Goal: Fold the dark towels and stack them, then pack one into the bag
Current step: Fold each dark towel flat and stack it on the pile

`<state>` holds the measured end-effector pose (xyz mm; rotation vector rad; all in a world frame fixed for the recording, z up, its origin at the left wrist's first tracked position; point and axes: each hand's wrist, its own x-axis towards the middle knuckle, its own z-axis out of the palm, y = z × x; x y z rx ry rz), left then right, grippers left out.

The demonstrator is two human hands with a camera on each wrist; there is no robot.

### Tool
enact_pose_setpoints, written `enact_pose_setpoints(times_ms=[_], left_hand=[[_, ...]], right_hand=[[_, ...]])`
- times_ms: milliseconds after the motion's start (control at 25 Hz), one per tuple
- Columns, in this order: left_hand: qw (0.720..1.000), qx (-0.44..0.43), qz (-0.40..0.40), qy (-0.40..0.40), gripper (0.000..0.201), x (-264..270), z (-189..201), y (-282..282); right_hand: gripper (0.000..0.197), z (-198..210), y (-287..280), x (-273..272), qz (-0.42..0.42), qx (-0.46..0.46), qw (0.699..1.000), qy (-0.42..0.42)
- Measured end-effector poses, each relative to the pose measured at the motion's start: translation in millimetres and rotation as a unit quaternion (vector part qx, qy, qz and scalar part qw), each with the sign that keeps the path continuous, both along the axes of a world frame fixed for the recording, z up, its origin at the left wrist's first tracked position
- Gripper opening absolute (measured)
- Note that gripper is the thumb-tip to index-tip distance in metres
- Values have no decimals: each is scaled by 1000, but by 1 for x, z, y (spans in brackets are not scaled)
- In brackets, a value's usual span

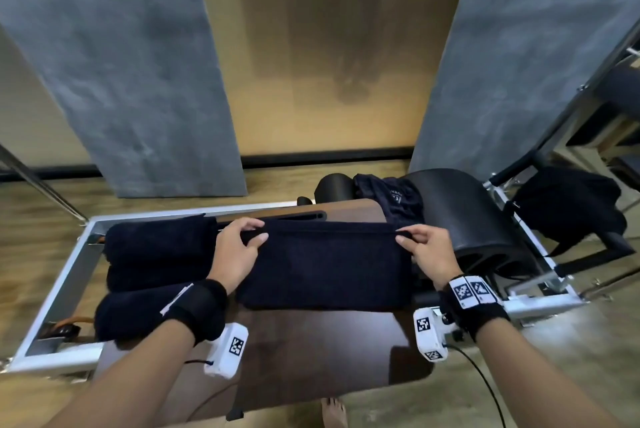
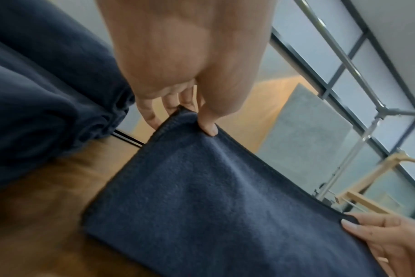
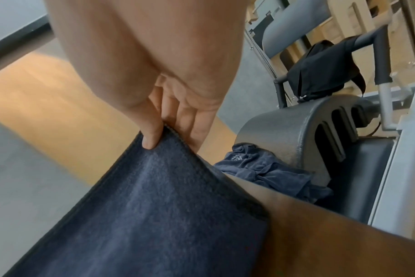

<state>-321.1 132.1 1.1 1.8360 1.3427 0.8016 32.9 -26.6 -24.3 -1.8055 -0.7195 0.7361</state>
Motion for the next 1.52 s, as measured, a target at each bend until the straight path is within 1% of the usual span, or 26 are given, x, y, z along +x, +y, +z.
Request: enact_pose_setpoints(times_ms=[80, 120, 240, 360, 440, 480, 560, 600, 640, 680, 720, 760, 800, 840, 920, 1000, 1080, 1120, 1160, 1200, 1280, 1400, 1520], left_hand=[[999, -16, 26, -12, 20, 16, -5, 20], [999, -20, 33, -10, 20, 24, -9, 30], [997, -51, 47, 30, 17, 42, -27, 52], [992, -78, 67, 69, 12, 50, -46, 61], [989, -71, 71, 110, 18, 51, -50, 57], [986, -50, 72, 143, 24, 52, -51, 52], [975, 32, 80, 205, 31, 55, -45, 32], [973, 81, 67, 207, 28, 59, -41, 19], [975, 122, 30, 185, 20, 63, -38, 2], [976, 150, -31, 155, 10, 67, -37, -15], [972, 161, -106, 138, 4, 70, -39, -32], [961, 155, -176, 143, 13, 70, -40, -47], [946, 150, -233, 168, 21, 67, -44, -59], [932, 153, -265, 197, 28, 62, -48, -66], [918, 163, -272, 240, 32, 46, -50, -66], [915, 166, -253, 266, 24, 30, -48, -61], [909, 161, -228, 309, 16, 21, -45, -55], [904, 156, -214, 335, 23, 16, -45, -56], [900, 147, -203, 355, 35, 12, -46, -60], [901, 134, -195, 363, 46, 8, -46, -67], [909, 99, -194, 356, 61, 0, -48, -89], [905, 77, -218, 358, 70, -20, -59, -129], [910, 92, -217, 341, 73, -47, -73, -167]], right_hand=[[10, -7, 19, 12, -16, -10, 999, 44], [10, -11, 29, 19, -20, -18, 998, 54], [12, -28, 51, 32, -33, -49, 996, 62], [14, -39, 56, 37, -41, -55, 996, 59], [10, -38, 52, 37, -47, -36, 998, 30], [12, -37, 50, 36, -53, -22, 998, -8], [20, -31, 43, 26, -34, 13, 994, -100], [23, -28, 40, 17, 2, 26, 991, -134], [24, -26, 37, 6, 53, 28, 986, -153], [24, -24, 35, -6, 105, 13, 980, -170], [23, -23, 33, -14, 147, -9, 971, -189], [20, -22, 31, -21, 176, -32, 960, -217], [18, -20, 28, -26, 192, -48, 950, -241], [16, -16, 24, -30, 200, -59, 943, -258], [16, -10, 10, -42, 215, -80, 934, -273], [16, -6, -10, -64, 239, -94, 923, -285], [14, -5, -32, -92, 284, -99, 910, -286], [14, -4, -44, -110, 314, -94, 902, -281], [14, -3, -55, -127, 344, -86, 895, -271], [15, -2, -65, -143, 370, -76, 890, -257], [20, -4, -84, -170, 398, -56, 887, -226], [29, -9, -105, -192, 381, -27, 899, -213], [40, -13, -122, -201, 342, -14, 919, -195]])
